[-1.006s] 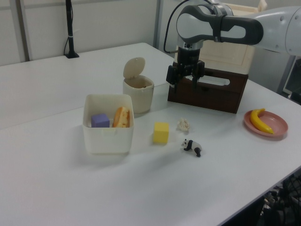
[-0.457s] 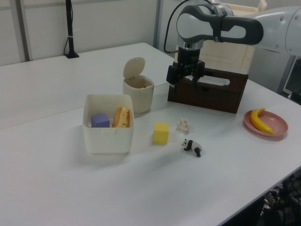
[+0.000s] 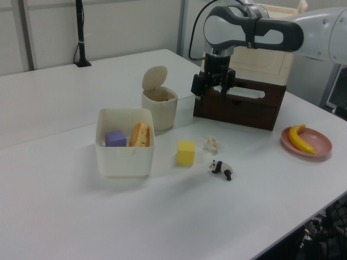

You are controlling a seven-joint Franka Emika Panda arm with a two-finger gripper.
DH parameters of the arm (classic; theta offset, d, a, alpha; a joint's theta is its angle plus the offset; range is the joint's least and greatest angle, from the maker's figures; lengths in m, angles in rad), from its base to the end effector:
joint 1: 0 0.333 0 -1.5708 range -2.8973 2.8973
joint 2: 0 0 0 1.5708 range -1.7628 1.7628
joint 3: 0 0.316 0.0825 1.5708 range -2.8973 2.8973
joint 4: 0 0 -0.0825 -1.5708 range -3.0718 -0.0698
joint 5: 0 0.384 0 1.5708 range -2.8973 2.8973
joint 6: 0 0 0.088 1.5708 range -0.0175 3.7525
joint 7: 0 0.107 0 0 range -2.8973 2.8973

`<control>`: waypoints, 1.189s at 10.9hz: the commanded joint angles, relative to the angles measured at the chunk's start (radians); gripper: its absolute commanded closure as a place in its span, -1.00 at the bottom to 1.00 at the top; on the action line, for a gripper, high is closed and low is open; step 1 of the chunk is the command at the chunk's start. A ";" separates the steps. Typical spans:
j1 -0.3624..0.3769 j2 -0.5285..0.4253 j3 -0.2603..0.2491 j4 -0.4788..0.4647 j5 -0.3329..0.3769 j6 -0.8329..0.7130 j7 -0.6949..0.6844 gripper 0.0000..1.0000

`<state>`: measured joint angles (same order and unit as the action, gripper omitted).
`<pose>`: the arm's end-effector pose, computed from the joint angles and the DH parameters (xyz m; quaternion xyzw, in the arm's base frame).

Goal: Grab it up and put it in the trash
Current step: 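Lower the gripper onto the crumpled white paper ball and close it, then lift the paper ball and carry it over the small white trash bin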

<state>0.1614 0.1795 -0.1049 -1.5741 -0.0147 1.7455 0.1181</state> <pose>0.6159 0.0383 0.5334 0.9994 -0.0287 -0.0021 0.0168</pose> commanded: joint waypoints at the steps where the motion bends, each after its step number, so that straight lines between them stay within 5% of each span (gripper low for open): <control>1: 0.006 0.001 -0.006 -0.006 -0.010 0.025 -0.026 -1.00; 13: -0.095 0.251 -0.006 -0.032 -0.067 0.218 -0.167 -0.87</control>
<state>0.0674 0.3865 -0.1073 -1.5895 -0.0645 1.8989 -0.0309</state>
